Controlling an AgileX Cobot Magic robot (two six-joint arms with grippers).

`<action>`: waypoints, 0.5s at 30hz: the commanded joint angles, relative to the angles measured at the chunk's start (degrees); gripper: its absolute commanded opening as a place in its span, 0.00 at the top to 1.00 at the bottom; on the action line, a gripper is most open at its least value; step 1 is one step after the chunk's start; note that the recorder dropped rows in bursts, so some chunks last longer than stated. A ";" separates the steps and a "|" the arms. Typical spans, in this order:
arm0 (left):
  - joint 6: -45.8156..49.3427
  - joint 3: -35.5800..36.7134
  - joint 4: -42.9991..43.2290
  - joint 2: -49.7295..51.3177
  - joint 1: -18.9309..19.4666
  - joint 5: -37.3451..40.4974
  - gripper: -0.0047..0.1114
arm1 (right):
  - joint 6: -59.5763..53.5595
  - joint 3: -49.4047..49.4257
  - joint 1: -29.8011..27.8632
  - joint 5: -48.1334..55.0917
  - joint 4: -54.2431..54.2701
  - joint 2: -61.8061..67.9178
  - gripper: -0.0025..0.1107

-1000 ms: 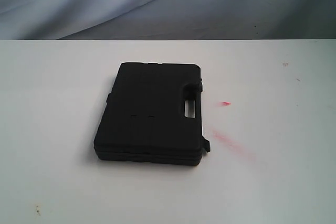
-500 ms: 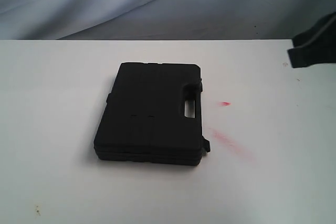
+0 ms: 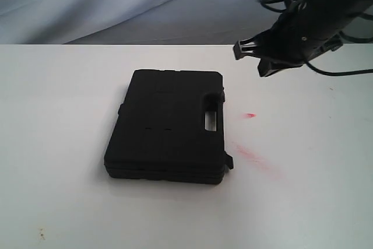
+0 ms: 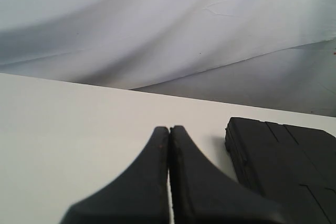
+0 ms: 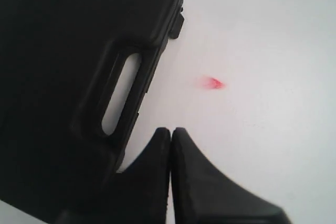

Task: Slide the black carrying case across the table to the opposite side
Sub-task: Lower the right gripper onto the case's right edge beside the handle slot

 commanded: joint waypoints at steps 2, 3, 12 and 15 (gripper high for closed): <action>-0.09 0.27 0.23 -0.24 -0.31 -0.03 0.96 | 8.02 -6.57 2.12 2.78 -0.78 7.47 0.98; -0.09 0.27 0.23 -0.24 -0.31 -0.03 0.96 | 9.02 -7.32 2.60 2.78 -0.78 8.65 0.98; -0.09 0.27 0.23 -0.24 -0.31 -0.03 0.96 | 19.79 -15.56 7.51 5.42 -4.86 17.49 0.98; -0.09 0.27 0.23 -0.24 -0.31 -0.03 0.96 | 24.10 -17.76 7.52 7.61 -8.51 19.17 0.98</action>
